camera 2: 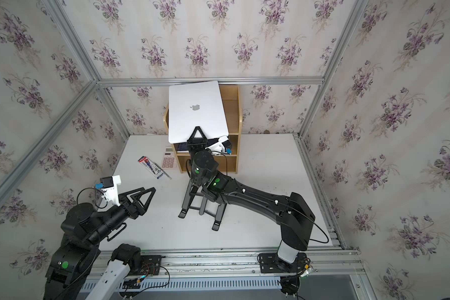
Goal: Close the laptop lid and set it aside
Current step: Place the laptop on the shelf.
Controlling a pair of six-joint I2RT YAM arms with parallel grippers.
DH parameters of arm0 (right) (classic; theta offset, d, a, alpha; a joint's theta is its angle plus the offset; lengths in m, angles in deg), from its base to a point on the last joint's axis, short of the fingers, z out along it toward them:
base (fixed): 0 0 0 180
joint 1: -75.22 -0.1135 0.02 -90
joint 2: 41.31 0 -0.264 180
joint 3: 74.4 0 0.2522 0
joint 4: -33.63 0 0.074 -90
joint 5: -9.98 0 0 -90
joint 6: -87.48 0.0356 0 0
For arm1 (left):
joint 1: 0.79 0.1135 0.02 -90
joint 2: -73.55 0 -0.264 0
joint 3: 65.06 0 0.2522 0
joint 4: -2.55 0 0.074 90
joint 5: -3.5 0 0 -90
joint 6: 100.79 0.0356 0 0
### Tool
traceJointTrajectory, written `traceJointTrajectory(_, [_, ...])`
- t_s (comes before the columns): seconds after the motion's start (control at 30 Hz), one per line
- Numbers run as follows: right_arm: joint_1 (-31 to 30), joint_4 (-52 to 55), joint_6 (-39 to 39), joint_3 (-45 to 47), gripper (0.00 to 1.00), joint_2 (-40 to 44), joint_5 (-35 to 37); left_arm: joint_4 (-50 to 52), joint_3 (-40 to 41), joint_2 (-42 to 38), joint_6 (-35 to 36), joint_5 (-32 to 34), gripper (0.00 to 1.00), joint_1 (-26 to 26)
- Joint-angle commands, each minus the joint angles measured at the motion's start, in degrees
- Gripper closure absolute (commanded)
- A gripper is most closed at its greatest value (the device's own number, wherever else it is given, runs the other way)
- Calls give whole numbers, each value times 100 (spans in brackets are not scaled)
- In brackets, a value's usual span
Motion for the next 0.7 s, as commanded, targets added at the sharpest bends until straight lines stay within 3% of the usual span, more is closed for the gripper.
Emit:
traceJointTrajectory(0.0, [61, -556, 194, -135, 100, -61, 20, -109, 34, 11, 185, 7, 15, 0])
traceJointTrajectory(0.67, [424, 606, 1303, -555, 100, -728, -187, -213, 88, -28, 392, 248, 15, 2])
